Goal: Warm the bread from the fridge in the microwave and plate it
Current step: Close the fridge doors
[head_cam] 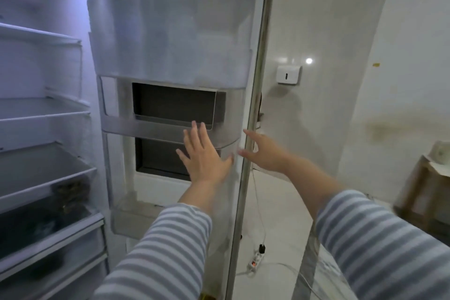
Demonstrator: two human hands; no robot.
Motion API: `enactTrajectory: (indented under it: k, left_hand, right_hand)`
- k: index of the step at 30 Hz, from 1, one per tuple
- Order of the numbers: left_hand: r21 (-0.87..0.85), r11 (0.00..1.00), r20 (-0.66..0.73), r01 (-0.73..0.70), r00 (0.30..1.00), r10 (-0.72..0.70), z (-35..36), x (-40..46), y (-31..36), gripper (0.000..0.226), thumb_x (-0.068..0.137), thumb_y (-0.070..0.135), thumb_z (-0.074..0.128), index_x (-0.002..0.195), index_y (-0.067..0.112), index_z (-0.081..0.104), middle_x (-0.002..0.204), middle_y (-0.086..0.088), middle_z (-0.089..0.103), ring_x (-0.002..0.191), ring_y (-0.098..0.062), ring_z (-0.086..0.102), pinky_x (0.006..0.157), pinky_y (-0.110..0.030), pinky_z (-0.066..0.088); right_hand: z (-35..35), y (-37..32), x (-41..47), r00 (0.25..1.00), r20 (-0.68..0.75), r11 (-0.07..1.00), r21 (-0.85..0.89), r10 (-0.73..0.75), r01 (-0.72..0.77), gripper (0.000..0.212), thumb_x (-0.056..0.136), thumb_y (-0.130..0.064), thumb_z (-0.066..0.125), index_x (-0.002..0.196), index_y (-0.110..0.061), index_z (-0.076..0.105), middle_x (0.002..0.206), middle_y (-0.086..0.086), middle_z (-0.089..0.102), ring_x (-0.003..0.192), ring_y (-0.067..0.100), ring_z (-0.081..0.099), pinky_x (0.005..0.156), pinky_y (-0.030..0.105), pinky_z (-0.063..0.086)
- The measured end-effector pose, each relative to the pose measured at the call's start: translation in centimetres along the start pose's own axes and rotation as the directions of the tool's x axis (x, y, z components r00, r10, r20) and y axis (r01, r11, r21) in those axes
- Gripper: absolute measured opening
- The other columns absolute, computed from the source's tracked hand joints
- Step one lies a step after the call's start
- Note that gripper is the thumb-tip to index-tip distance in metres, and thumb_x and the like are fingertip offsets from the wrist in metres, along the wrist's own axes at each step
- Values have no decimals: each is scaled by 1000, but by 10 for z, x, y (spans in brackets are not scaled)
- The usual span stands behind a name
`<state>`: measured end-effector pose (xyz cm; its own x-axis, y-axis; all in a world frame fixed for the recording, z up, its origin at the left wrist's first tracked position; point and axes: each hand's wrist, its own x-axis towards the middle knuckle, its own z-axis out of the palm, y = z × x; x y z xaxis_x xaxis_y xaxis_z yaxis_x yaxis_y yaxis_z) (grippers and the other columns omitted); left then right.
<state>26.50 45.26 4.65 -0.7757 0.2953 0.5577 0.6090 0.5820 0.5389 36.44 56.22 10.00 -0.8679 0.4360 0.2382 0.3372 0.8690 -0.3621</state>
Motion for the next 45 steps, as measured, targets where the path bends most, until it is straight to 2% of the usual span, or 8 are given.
enactTrajectory:
  k: [7,11,18,28,33,36,41,45]
  left_hand:
    - [38,998,-145,42,989,-36,44,20,11,115,75,66,61,147,20,-16,159,-9,-14,146,-32,-13,114,-62,7]
    - [78,996,-229,41,973,-22,57,24,8,116,73,65,63,147,24,-16,160,-9,-8,146,-33,-8,111,-65,12]
    - [121,993,-261,9,965,23,64,23,-4,107,71,73,44,144,31,-21,158,1,-19,145,-24,-19,114,-62,1]
    - [328,935,-302,133,953,-30,54,9,-11,112,76,77,38,138,25,-40,150,6,-37,144,-15,-22,115,-57,-7]
    - [349,923,-340,164,940,-39,35,-8,-19,112,80,73,45,136,26,-40,158,3,-23,146,-13,-12,113,-52,-12]
    - [230,964,-322,131,945,-52,21,-18,-24,108,82,62,50,139,25,-34,159,2,-17,145,-12,-8,118,-52,-5]
    - [36,993,-360,112,929,-91,-1,-39,-38,97,83,56,45,145,30,-25,161,-1,-3,147,-25,12,114,-54,26]
    - [78,982,-413,174,902,-127,-25,-55,-57,90,86,59,36,150,20,-14,161,0,-4,147,-25,7,117,-51,20]
  right_hand:
    - [1,14,51,985,-99,990,-46,-141,137,87,91,-51,54,149,-43,-11,160,7,-17,148,34,1,116,50,15]
    - [4,24,80,924,-188,927,-240,-334,287,98,87,-58,53,146,-37,-23,158,9,-24,148,32,-8,118,55,12]
    - [9,49,116,817,-205,804,-415,-539,427,100,83,-71,38,137,-32,-37,154,9,-34,145,29,-23,117,58,8]
    - [30,48,131,687,-256,728,-345,-680,592,97,83,-71,37,142,-36,-31,153,17,-31,142,38,-27,115,63,-2]
    - [46,25,116,603,-343,694,-325,-720,642,90,83,-70,34,150,-30,-12,156,27,-15,142,48,-16,111,66,-5]
    - [56,8,105,562,-377,675,-351,-736,649,87,85,-69,32,152,-29,-7,155,26,-12,142,51,-9,109,71,-1]
    - [68,-32,79,513,-431,656,-307,-742,690,85,88,-66,39,151,-32,-7,155,17,-18,141,46,-17,108,68,-12]
    - [70,-65,50,505,-415,635,-285,-757,718,72,95,-56,35,152,-33,-3,158,18,-17,142,46,-18,110,66,-10]
